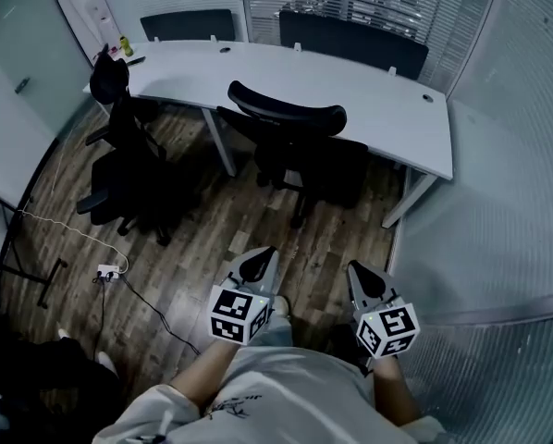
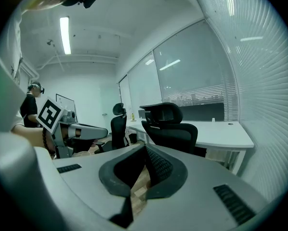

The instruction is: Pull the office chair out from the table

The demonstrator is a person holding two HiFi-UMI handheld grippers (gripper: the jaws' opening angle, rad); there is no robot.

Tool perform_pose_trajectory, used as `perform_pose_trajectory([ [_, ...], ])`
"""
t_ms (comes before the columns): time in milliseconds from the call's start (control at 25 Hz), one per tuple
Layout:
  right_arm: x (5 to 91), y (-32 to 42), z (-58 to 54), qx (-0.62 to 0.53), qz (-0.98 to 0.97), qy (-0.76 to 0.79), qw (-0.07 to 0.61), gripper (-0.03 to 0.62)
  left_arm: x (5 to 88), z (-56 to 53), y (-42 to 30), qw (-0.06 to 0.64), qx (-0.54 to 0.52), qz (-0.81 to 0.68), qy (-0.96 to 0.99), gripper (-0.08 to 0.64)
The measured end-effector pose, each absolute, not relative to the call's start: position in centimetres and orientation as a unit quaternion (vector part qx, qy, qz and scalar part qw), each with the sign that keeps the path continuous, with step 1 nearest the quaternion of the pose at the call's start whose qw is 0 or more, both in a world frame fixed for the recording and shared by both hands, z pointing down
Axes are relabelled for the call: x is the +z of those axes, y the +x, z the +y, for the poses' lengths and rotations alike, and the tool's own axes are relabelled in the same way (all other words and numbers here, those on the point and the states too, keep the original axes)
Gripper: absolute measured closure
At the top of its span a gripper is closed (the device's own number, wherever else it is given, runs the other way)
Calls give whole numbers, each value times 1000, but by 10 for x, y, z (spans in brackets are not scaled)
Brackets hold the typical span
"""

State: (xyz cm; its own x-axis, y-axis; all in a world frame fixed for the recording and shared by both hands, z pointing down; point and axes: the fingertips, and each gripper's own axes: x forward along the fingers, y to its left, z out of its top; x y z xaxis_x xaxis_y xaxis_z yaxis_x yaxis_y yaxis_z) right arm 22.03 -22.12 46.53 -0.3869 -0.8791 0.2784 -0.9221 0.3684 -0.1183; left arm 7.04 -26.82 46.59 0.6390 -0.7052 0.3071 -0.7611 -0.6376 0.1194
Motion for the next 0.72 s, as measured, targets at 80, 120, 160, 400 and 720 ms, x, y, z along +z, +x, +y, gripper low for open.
perform_pose_trajectory([
  [80, 462, 218, -242, 126, -820, 552, 83, 584, 463, -291, 65, 118, 115, -408, 898, 548],
  [120, 461, 216, -253, 125, -820, 553, 83, 584, 462, -301, 63, 115, 114, -408, 898, 548],
  [160, 461, 215, -262, 123, -819, 554, 83, 584, 462, -312, 60, 114, 114, -408, 899, 548],
  [400, 460, 206, -316, 123, -813, 563, 77, 584, 463, -363, 52, 110, 118, -394, 905, 546],
  [720, 447, 212, -357, 113, -806, 576, 80, 584, 462, -413, 48, 111, 120, -392, 905, 524],
])
